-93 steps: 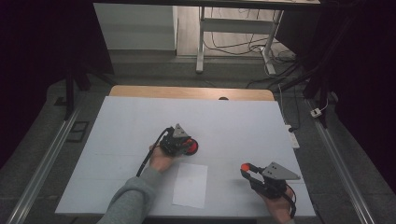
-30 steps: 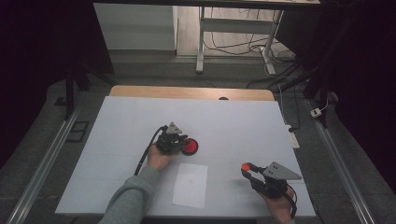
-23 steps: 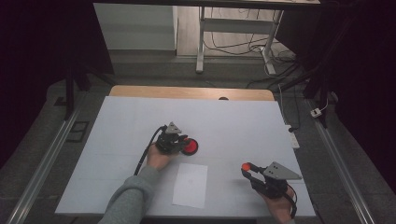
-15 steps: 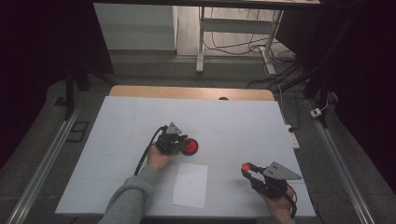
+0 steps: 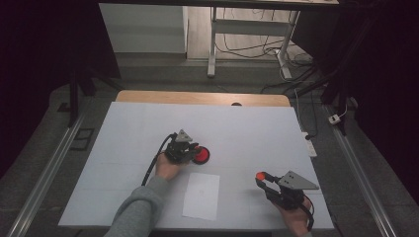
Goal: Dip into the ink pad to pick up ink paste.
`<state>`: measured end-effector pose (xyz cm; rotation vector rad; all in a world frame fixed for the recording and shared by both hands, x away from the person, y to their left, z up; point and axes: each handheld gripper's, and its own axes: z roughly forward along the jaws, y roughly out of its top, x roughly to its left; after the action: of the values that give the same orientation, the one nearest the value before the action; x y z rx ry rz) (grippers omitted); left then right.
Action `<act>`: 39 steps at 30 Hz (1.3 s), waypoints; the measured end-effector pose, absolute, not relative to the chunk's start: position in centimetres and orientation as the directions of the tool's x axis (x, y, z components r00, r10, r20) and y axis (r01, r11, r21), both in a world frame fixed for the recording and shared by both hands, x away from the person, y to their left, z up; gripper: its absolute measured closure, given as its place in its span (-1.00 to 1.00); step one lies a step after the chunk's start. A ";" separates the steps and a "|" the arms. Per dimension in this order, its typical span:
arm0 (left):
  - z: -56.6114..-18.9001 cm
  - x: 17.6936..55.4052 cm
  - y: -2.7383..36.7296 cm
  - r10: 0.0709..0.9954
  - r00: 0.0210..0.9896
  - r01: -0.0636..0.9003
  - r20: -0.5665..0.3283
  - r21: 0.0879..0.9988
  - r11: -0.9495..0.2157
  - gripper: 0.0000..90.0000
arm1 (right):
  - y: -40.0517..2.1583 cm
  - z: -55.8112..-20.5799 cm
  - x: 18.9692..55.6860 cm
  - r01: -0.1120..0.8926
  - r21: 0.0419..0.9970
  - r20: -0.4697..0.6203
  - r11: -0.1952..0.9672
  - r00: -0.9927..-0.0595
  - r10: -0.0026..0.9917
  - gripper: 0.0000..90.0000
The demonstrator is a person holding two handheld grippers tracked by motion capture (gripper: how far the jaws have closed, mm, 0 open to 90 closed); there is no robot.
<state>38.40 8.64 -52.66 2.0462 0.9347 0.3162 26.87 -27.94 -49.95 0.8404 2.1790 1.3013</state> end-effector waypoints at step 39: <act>-49.0 36.5 11.4 0.678 0.720 0.447 -0.150 0.848 -0.287 0.62 | -28.1 -49.8 26.9 0.261 0.898 -0.072 0.355 -0.707 0.704 0.44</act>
<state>36.51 11.43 -48.96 1.9341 0.8643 0.2930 26.91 -28.15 -49.84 0.8397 2.1718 1.3172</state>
